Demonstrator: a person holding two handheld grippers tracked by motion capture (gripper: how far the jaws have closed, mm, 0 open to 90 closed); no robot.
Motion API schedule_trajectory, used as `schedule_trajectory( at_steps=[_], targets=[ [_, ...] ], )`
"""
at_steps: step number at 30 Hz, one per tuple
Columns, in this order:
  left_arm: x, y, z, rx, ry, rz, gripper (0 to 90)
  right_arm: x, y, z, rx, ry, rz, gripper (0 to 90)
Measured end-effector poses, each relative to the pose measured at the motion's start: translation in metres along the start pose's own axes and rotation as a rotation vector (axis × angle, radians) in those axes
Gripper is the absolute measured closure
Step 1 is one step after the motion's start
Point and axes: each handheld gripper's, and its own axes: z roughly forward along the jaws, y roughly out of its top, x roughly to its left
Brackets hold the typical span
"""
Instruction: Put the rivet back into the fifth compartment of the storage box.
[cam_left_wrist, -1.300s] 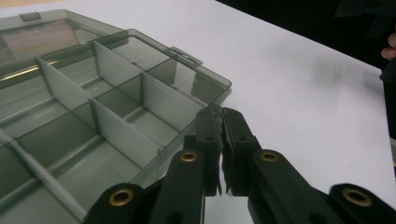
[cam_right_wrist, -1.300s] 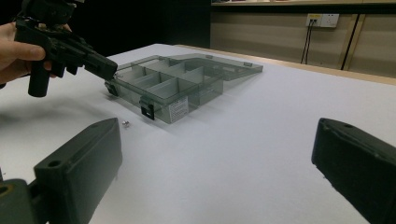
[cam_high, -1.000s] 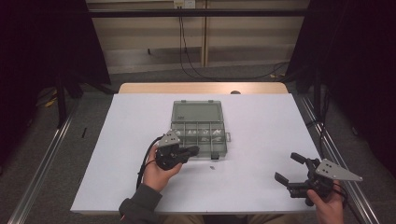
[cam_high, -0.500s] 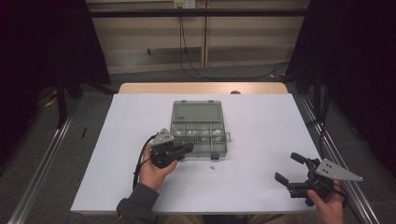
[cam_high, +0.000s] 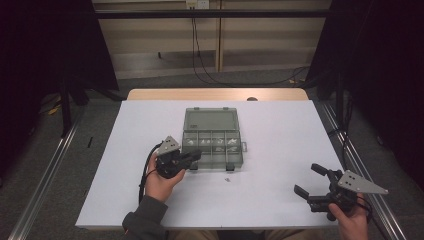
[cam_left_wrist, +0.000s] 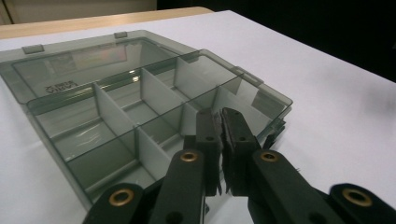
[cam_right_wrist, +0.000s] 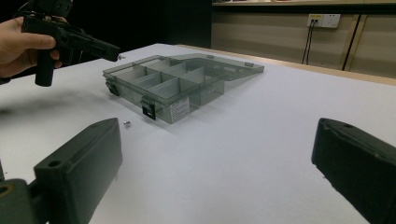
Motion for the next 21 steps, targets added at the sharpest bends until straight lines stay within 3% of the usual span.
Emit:
schedule_trajectory(
  at_steps=[12, 21],
  targets=[
    [0.013, -0.005, -0.006, 0.004, 0.1, -0.005, 86.6, 0.0, 0.0, 0.0, -0.001, -0.002, 0.001, 1.7],
    [0.017, -0.008, -0.006, 0.004, 0.123, -0.007, 86.6, 0.001, 0.0, 0.0, 0.0, -0.002, 0.003, 1.7]
  ],
)
